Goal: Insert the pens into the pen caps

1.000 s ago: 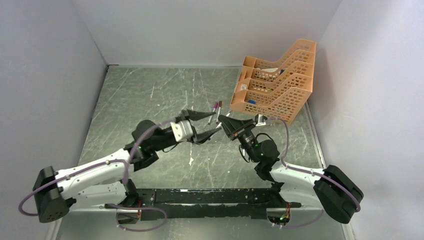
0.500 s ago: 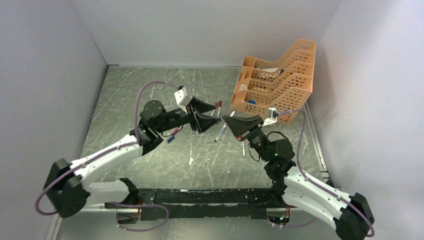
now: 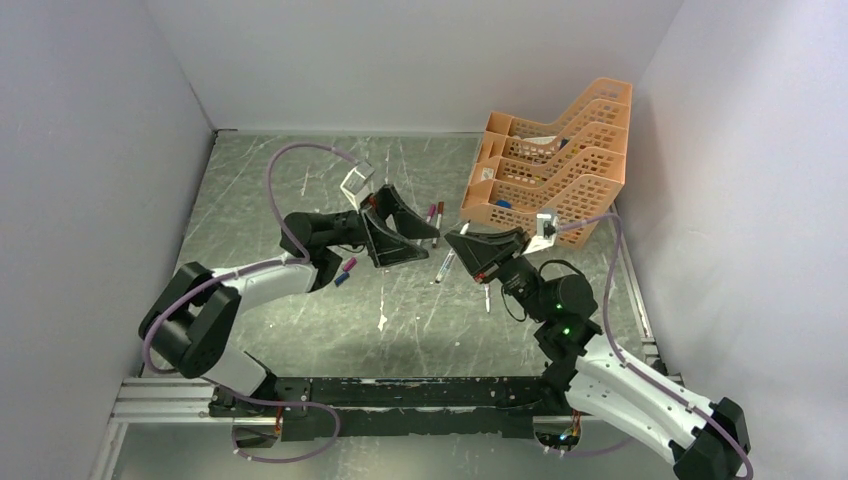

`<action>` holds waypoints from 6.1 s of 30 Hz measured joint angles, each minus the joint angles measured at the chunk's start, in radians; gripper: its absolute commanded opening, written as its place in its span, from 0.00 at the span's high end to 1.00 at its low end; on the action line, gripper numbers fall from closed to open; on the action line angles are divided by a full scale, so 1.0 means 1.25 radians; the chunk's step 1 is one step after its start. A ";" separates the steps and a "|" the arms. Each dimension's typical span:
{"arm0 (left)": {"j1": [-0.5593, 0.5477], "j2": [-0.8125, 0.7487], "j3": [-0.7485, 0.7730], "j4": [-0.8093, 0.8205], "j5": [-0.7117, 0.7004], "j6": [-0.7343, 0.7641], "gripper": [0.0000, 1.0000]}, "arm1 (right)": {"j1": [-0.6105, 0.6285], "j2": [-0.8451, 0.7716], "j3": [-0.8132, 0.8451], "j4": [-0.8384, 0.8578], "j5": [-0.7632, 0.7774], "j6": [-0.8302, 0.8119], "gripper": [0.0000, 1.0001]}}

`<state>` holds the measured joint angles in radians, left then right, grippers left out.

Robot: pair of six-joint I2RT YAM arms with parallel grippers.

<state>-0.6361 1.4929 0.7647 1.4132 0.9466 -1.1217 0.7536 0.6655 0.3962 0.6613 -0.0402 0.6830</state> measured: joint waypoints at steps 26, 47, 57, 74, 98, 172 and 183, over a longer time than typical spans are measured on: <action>-0.096 -0.011 -0.007 -0.182 -0.043 0.184 0.93 | 0.004 0.113 0.040 0.108 -0.059 -0.025 0.87; 0.182 -0.393 -0.294 -0.500 -0.521 0.307 0.93 | 0.125 0.382 0.115 -0.321 0.262 -0.060 0.63; 0.288 -0.576 -0.310 -0.712 -0.693 0.224 0.93 | 0.256 0.919 0.610 -0.449 0.368 -0.117 0.43; 0.334 -0.647 -0.281 -1.029 -0.872 0.195 0.93 | 0.285 1.235 0.899 -0.620 0.443 -0.066 0.46; 0.335 -0.605 -0.280 -1.034 -0.857 0.194 0.93 | 0.235 1.246 0.894 -0.589 0.464 -0.045 0.69; 0.239 -0.312 -0.394 -0.288 -0.316 0.133 0.93 | -0.082 0.656 0.121 0.430 -0.073 0.096 1.00; 0.034 -0.002 -0.298 0.044 -0.201 0.103 0.93 | -0.138 0.695 0.105 0.694 -0.223 0.295 1.00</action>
<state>-0.5941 1.4906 0.3927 1.4677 0.6960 -0.9932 0.5812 1.5341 0.5274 1.5288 -0.3195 1.0519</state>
